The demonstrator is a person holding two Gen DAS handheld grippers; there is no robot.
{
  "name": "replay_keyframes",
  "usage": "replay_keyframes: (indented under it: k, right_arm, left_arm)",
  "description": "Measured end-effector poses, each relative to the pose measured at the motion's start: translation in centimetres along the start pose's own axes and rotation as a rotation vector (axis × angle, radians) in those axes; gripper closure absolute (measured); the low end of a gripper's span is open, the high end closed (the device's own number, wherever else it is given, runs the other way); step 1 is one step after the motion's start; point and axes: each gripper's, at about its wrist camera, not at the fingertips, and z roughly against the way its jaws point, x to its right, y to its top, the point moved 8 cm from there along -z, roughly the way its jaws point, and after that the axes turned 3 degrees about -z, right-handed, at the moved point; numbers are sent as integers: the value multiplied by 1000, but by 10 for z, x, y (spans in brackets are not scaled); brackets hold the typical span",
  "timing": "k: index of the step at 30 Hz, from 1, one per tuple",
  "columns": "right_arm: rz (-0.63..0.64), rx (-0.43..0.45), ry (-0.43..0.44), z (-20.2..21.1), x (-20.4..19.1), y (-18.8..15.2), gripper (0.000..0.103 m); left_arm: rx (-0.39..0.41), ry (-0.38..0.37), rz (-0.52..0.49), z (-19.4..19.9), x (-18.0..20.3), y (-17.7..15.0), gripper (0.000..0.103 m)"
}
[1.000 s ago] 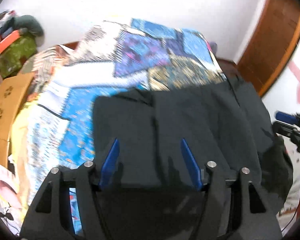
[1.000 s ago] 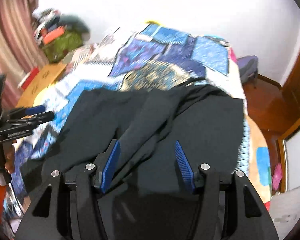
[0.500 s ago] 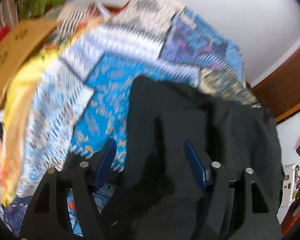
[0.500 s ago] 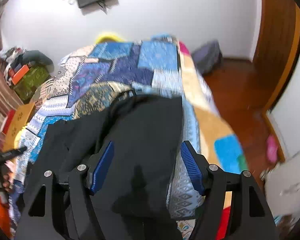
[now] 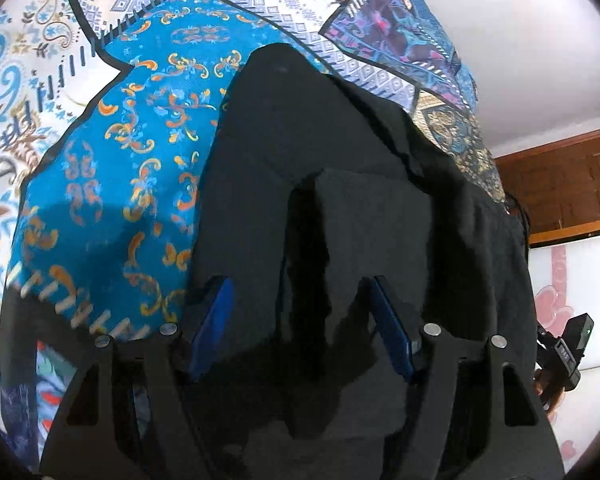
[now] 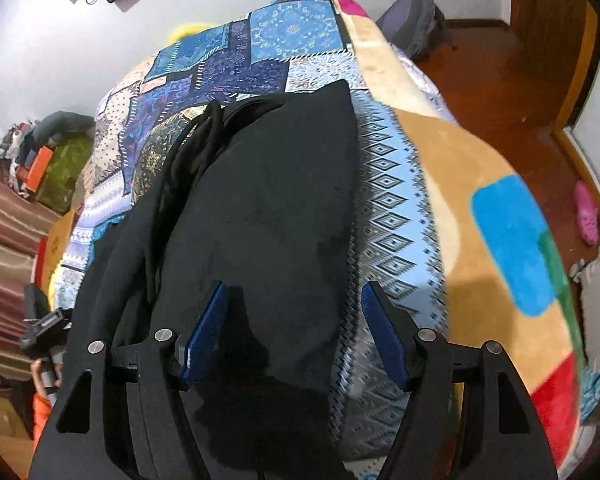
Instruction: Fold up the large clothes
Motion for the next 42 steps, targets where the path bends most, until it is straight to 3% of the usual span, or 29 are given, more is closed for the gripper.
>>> replay_keyframes:
  k: [3, 4, 7, 10, 12, 15, 17, 18, 19, 21, 22, 23, 24, 27, 29, 33, 37, 42]
  right_arm:
    - [-18, -18, 15, -6, 1, 2, 38]
    - [-20, -21, 20, -8, 0, 3, 38]
    - [-23, -24, 33, -10, 1, 6, 38]
    - [-22, -28, 54, -11, 2, 8, 36]
    - [-15, -37, 70, -13, 1, 8, 35]
    - [-18, -64, 138, -16, -2, 6, 35]
    - [-20, -64, 138, -17, -5, 7, 40]
    - [-25, -66, 147, -17, -6, 7, 50]
    - [-33, -68, 155, -16, -8, 8, 55]
    - [-50, -58, 155, -12, -10, 11, 77]
    - [-52, -50, 154, -8, -11, 12, 83]
    - [-54, -36, 142, -3, -12, 14, 91]
    - [-56, -27, 145, 1, -14, 16, 93]
    - [-52, 5, 162, 14, -26, 20, 96]
    - [-38, 27, 176, 22, -36, 26, 96]
    - [43, 82, 191, 41, -70, 40, 97]
    - [115, 120, 189, 45, -100, 55, 98]
    - [137, 144, 198, 33, -118, 81, 98]
  left_arm:
    - [32, 68, -18, 4, 0, 10, 34]
    - [49, 129, -50, 6, 2, 14, 34]
    - [74, 250, -149, 9, 0, 19, 19]
    - [11, 191, -115, -5, -12, 15, 13]
    - [15, 139, -88, -10, -17, 16, 6]
    - [6, 101, -85, -12, -12, 18, 4]
    - [-8, 62, -92, -16, -6, 19, 4]
    - [-11, 46, -91, -17, -3, 21, 4]
    - [-12, 34, -83, -17, 0, 22, 6]
    - [-12, 30, -77, -14, 8, 23, 39]
    - [-18, 42, -88, -12, 11, 23, 44]
    - [-11, 76, -109, -9, 14, 23, 57]
    - [-4, 110, -139, -5, 19, 19, 74]
    - [35, 224, -239, 9, 30, 18, 95]
    - [79, 244, -270, 27, 38, 20, 98]
    - [191, 215, -277, 73, 52, 34, 100]
    - [258, 131, -275, 107, 73, 54, 100]
    - [302, 186, -317, 113, 82, 78, 100]
